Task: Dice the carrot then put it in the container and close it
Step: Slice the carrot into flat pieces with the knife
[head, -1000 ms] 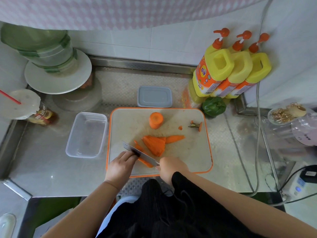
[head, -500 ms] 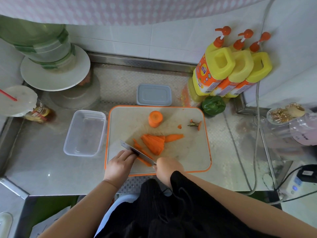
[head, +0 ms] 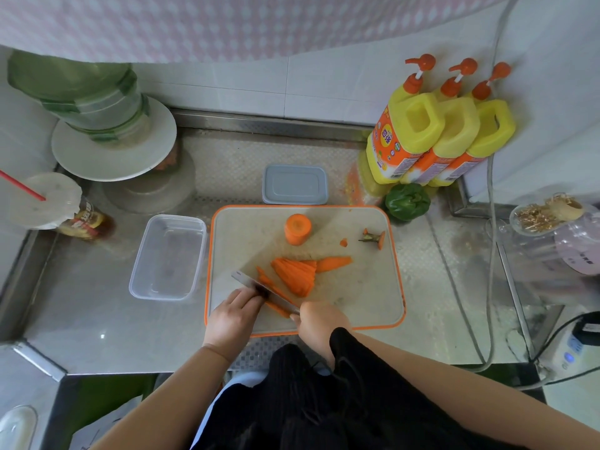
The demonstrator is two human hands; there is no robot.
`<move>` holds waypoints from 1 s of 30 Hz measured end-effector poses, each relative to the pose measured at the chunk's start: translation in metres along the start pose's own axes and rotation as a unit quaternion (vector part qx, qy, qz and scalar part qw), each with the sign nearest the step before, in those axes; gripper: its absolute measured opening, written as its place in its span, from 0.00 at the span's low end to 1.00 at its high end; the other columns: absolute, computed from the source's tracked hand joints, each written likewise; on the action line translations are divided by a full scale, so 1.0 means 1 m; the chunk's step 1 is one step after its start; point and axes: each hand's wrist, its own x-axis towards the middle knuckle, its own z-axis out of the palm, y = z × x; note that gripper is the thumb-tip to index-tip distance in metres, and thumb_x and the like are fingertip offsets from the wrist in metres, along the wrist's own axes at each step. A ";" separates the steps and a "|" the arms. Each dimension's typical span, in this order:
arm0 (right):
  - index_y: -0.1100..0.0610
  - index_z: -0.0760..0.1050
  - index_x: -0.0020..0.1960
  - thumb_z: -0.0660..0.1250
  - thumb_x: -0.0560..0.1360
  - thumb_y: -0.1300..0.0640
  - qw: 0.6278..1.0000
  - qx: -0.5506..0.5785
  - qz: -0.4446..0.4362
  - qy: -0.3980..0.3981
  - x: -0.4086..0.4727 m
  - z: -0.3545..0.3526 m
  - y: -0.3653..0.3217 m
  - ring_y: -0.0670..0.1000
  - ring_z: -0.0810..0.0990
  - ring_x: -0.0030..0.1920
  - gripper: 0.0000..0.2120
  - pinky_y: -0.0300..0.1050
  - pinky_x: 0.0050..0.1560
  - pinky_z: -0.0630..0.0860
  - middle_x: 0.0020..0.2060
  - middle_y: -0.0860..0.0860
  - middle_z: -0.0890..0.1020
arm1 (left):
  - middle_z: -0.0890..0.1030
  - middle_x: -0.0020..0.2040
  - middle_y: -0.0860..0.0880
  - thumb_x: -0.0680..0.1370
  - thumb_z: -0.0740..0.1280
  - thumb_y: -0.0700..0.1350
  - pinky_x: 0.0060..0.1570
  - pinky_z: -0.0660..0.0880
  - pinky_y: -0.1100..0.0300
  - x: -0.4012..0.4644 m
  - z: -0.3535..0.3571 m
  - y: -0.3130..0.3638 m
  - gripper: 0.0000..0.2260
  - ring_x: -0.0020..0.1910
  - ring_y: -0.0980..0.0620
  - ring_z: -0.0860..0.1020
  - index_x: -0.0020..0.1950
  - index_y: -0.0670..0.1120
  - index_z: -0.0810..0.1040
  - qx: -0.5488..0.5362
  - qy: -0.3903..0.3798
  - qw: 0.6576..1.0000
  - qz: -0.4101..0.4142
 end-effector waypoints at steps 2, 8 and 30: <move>0.59 0.73 0.53 0.55 0.82 0.46 1.000 0.017 0.006 -0.010 0.002 -0.006 0.003 0.58 0.79 0.53 0.17 0.47 0.47 0.71 0.45 0.55 0.78 | 0.82 0.49 0.46 0.74 0.61 0.40 0.36 0.81 0.54 0.001 -0.001 0.000 0.13 0.47 0.47 0.78 0.50 0.43 0.84 0.004 -0.003 1.000 0.005; 0.59 0.72 0.57 0.54 0.82 0.45 1.000 0.015 -0.008 0.014 0.000 -0.005 0.008 0.57 0.79 0.52 0.19 0.49 0.51 0.74 0.50 0.56 0.80 | 0.81 0.49 0.47 0.73 0.63 0.39 0.34 0.80 0.53 0.004 -0.005 -0.002 0.11 0.45 0.47 0.79 0.50 0.44 0.83 0.012 -0.028 0.999 0.015; 0.62 0.54 0.74 0.53 0.82 0.54 0.984 -0.085 -0.087 0.131 -0.021 0.015 0.010 0.57 0.81 0.50 0.23 0.47 0.42 0.68 0.52 0.56 0.81 | 0.79 0.46 0.55 0.78 0.68 0.41 0.49 0.69 0.59 0.074 -0.087 0.021 0.04 0.47 0.52 0.73 0.47 0.49 0.81 -0.101 -0.038 0.975 -0.194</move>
